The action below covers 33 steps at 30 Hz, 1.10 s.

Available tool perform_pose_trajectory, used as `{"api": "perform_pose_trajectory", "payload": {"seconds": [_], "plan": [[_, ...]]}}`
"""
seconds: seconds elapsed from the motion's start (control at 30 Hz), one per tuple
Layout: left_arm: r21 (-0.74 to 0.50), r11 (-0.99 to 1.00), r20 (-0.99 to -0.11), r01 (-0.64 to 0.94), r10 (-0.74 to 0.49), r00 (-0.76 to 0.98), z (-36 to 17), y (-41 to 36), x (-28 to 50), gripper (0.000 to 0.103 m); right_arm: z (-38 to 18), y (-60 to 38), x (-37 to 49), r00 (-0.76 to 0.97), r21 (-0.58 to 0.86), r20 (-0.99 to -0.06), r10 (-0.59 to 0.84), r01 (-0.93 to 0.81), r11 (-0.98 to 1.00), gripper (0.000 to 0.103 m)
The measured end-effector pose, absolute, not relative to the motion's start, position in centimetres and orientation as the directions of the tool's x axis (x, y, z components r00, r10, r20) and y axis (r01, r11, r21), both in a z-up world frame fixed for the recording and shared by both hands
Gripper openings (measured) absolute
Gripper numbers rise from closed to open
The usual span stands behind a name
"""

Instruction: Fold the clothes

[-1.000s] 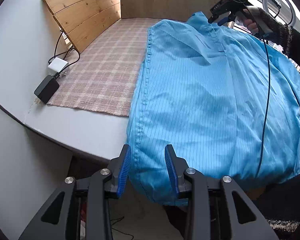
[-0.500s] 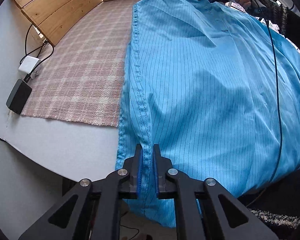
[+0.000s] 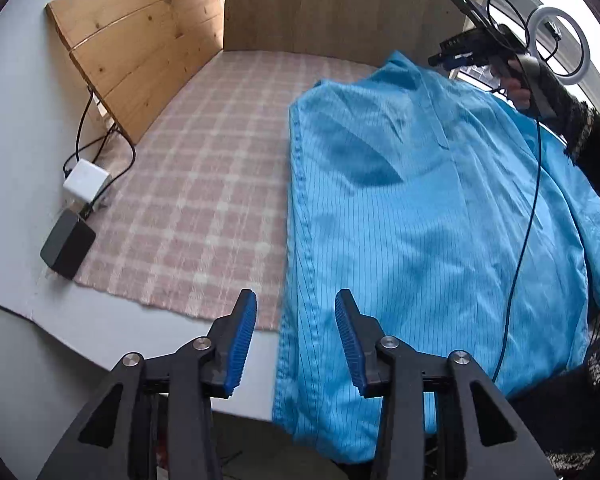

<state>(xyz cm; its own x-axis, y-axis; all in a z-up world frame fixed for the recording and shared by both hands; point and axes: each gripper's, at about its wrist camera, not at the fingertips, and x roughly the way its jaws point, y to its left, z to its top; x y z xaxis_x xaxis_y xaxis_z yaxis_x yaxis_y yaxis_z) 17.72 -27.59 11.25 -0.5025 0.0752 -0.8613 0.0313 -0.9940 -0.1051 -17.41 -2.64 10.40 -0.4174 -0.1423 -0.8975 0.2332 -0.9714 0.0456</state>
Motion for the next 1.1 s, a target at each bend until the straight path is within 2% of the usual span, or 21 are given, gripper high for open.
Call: {"api": "perform_pose_trajectory", "payload": {"seconds": [0.03,0.07,0.17,0.23,0.33,0.47,0.5,0.57,0.6,0.63,0.67,0.77,0.87,0.93,1.0,1.07,1.1], "plan": [[-0.135,-0.991,-0.852,0.016,0.108,-0.513,11.5,-28.2,15.4,0.043,10.5,-3.0,-16.7,-0.429,0.033,-0.893,-0.136,0.239,-0.970,0.051],[-0.151,-0.988,-0.846,0.005,0.127,-0.518,11.5,-28.7,13.2,0.044,10.6,-3.4,-16.1,-0.438,0.023,-0.889,-0.132,0.245,-0.969,0.051],[-0.167,-0.986,-0.857,-0.011,0.150,-0.493,10.1,-29.8,7.0,0.045,9.1,-2.7,-17.3,-0.388,0.099,-0.905,-0.172,0.201,-0.975,0.051],[-0.221,-0.975,-0.867,-0.014,0.203,-0.456,8.6,-30.1,4.0,0.045,8.1,-0.5,-18.9,-0.380,0.168,-0.901,-0.208,0.135,-0.976,0.051],[-0.277,-0.961,-0.867,-0.028,0.262,-0.424,6.8,-30.1,1.7,0.044,6.9,1.1,-21.0,-0.380,0.262,-0.886,-0.265,0.060,-0.963,0.051],[-0.354,-0.933,-0.849,-0.056,0.346,-0.398,5.4,-29.7,-0.1,0.042,5.6,0.3,-23.8,-0.347,0.297,-0.887,-0.305,0.077,-0.952,0.051],[-0.358,-0.932,-0.846,-0.059,0.351,-0.402,5.3,-29.5,-0.4,0.041,5.4,-0.1,-24.3,-0.339,0.315,-0.883,-0.325,0.087,-0.945,0.051],[-0.377,-0.925,-0.835,-0.054,0.364,-0.412,5.2,-29.5,-0.7,0.022,5.0,-1.0,-24.9,-0.329,0.337,-0.877,-0.350,0.099,-0.936,0.051],[-0.388,-0.920,-0.829,-0.048,0.372,-0.418,5.1,-29.5,-0.8,0.006,4.8,-1.5,-25.2,-0.324,0.348,-0.874,-0.363,0.105,-0.932,0.049],[-0.397,-0.917,-0.822,-0.040,0.374,-0.430,5.2,-29.6,-0.7,0.005,4.6,-2.0,-25.4,-0.320,0.359,-0.870,-0.376,0.112,-0.927,0.040],[-0.403,-0.915,-0.810,-0.030,0.372,-0.453,5.7,-29.7,-0.1,0.004,5.3,-2.1,-24.8,-0.334,0.376,-0.854,-0.399,0.132,-0.917,0.002],[-0.431,-0.902,-0.758,-0.028,0.379,-0.531,7.6,-30.1,2.9,0.003,7.3,-2.6,-23.0,-0.372,0.423,-0.804,-0.464,0.192,-0.886,0.001],[-0.403,-0.915,-0.787,-0.019,0.357,-0.503,6.9,-29.5,3.8,0.005,9.7,-0.4,-22.1,-0.505,0.342,-0.784,-0.361,0.135,-0.930,0.001],[-0.339,-0.941,-0.836,-0.011,0.306,-0.456,5.6,-29.0,3.5,0.011,8.9,-0.1,-23.3,-0.512,0.232,-0.826,-0.237,0.076,-0.970,0.001],[-0.289,-0.957,-0.867,-0.002,0.262,-0.424,5.0,-28.8,3.7,0.011,7.5,-0.7,-24.7,-0.468,0.137,-0.870,-0.156,0.076,-0.988,0.002],[-0.296,-0.955,-0.854,0.019,0.256,-0.453,6.3,-30.3,5.7,0.009,7.2,-1.3,-24.8,-0.422,0.129,-0.893,-0.158,0.096,-0.987,0.004],[-0.300,-0.954,-0.848,0.029,0.252,-0.467,7.0,-31.0,6.7,0.012,7.4,-1.5,-24.6,-0.413,0.127,-0.897,-0.156,0.097,-0.987,0.010]]}}
